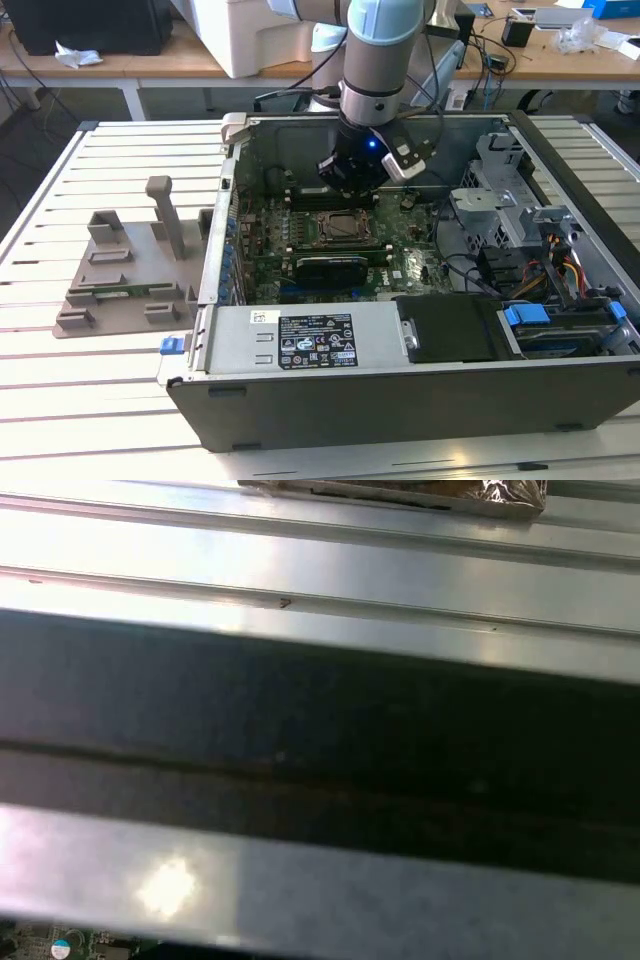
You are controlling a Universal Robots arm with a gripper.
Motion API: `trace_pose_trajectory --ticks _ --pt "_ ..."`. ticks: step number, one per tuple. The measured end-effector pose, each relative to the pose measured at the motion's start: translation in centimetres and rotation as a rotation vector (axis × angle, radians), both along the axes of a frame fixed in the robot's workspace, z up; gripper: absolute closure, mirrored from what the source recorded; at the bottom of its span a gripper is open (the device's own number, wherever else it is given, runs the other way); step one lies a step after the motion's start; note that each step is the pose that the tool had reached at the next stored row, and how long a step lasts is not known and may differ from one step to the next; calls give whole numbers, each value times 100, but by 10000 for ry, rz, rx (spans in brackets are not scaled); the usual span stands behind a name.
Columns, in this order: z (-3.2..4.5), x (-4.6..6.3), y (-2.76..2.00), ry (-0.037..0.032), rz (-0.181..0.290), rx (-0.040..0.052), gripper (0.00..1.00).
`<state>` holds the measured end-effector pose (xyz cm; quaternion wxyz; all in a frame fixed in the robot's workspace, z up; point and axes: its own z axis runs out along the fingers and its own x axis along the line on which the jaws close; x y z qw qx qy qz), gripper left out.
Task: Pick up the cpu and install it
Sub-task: 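Install the first cpu locking lever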
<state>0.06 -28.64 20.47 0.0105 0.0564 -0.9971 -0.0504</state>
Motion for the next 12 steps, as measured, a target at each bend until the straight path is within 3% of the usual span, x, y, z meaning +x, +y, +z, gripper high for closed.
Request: trace_pose_trajectory --ticks 8,11,12 --pt "-49 12 -16 7 45 -8 89" --pt "21 14 -8 -3 107 4 89" --pt "84 13 -9 -3 123 -9 89"
